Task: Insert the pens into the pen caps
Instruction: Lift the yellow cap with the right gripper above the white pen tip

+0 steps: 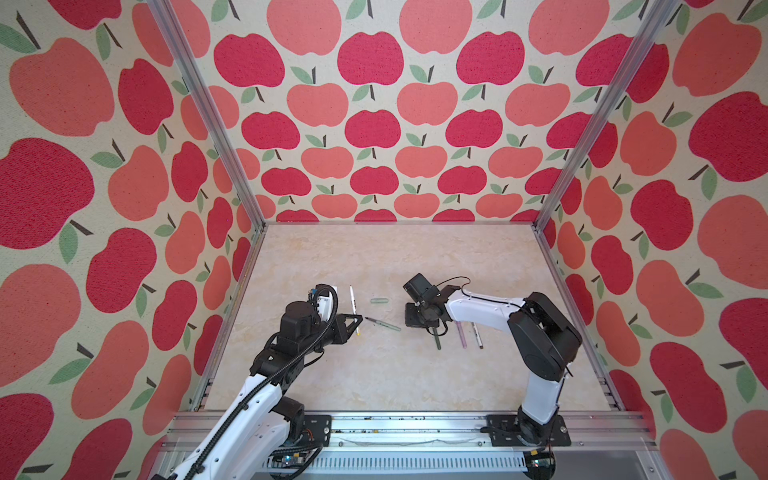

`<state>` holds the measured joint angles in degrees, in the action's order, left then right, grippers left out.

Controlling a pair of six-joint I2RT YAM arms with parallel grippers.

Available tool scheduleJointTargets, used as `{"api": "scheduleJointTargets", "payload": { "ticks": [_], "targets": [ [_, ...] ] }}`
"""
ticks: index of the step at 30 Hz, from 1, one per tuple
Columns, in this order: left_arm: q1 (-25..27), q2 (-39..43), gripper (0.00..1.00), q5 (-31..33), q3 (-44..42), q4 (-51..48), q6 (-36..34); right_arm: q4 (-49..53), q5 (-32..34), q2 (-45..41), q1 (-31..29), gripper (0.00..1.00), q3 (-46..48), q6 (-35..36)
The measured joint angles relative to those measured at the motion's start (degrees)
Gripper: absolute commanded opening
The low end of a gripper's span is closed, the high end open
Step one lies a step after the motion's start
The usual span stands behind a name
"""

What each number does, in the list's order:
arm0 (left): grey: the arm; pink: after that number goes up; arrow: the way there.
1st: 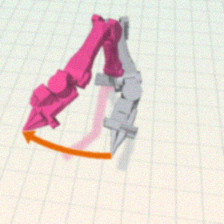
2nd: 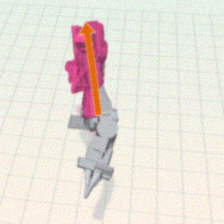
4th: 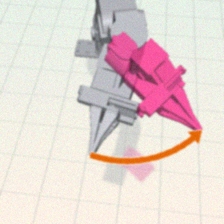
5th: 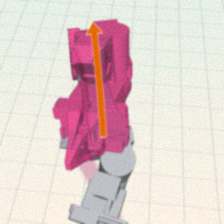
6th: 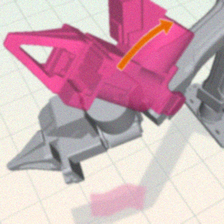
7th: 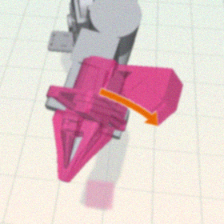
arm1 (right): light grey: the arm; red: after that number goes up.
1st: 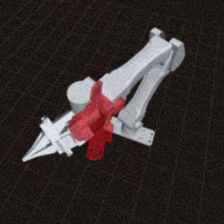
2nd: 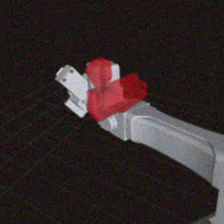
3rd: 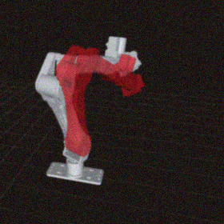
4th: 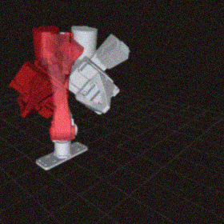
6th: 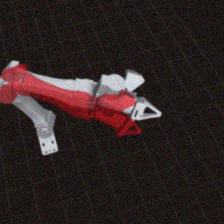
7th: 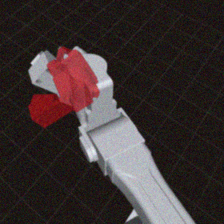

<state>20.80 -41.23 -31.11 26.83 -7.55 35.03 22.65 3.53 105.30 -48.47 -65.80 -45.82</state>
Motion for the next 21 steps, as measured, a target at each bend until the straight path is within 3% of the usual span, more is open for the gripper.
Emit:
{"api": "scheduleJointTargets", "payload": {
  "ticks": [13,21],
  "targets": [
    [10.6,-10.0,0.00,-1.1,1.4,3.9,0.2,-6.3,-4.1,-17.6,4.9,0.06,1.2,-2.3],
    [16.3,-16.8,0.00,-0.8,3.3,7.6,1.3,-14.1,-10.1,-21.6,5.0,0.07,1.3,-4.3]
  ]
}}
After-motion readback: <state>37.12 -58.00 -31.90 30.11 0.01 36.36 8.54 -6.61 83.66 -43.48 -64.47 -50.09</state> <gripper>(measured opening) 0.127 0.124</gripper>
